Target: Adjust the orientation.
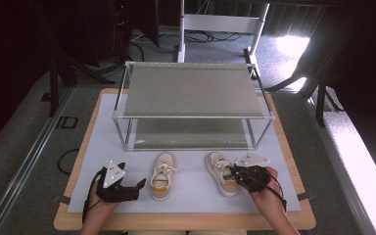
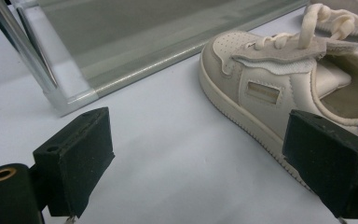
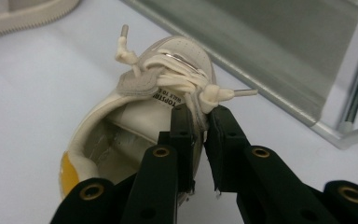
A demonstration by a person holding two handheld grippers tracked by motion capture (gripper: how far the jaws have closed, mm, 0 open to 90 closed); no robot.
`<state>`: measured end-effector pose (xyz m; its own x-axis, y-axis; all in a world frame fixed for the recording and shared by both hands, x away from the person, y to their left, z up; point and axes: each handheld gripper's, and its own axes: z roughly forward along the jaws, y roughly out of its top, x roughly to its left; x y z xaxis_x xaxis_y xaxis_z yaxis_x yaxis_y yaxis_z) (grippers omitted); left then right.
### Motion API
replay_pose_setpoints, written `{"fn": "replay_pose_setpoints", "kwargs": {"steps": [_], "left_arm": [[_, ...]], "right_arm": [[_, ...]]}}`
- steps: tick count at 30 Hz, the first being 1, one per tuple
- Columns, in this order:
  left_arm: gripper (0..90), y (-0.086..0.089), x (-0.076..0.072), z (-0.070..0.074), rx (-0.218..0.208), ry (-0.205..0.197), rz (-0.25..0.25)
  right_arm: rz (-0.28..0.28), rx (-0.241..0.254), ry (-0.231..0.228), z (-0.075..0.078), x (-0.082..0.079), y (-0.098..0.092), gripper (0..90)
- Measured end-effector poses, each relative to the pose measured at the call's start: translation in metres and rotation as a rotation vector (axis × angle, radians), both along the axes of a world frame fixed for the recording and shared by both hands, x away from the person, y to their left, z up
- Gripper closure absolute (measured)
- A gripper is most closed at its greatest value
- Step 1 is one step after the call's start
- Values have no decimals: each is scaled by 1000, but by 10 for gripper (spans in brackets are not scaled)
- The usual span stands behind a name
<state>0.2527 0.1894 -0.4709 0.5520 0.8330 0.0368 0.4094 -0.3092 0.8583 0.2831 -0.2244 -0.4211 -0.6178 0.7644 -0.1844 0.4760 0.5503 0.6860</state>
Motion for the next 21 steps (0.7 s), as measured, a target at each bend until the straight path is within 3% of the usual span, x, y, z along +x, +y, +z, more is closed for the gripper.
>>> {"fn": "replay_pose_setpoints", "kwargs": {"steps": [8,12,14,16,18,21], "left_arm": [[84,1,0,0,0,0,6],[85,0,1,1,-6,-7,3],[114,2,0,3,-58,-29,-7],[116,7,2,6,-147,-6,-18],[116,8,3,8,-161,8,6],[139,6,6,13,-149,75,-1]], "right_arm": [[10,4,8,-10,-9,4,793],[-5,79,35,-12,-8,-3,694],[-26,108,35,-13,-8,-6,645],[-36,136,44,-14,-8,-9,615],[-37,166,53,-14,-8,-12,593],[-43,199,48,-12,-10,-14,584]]}}
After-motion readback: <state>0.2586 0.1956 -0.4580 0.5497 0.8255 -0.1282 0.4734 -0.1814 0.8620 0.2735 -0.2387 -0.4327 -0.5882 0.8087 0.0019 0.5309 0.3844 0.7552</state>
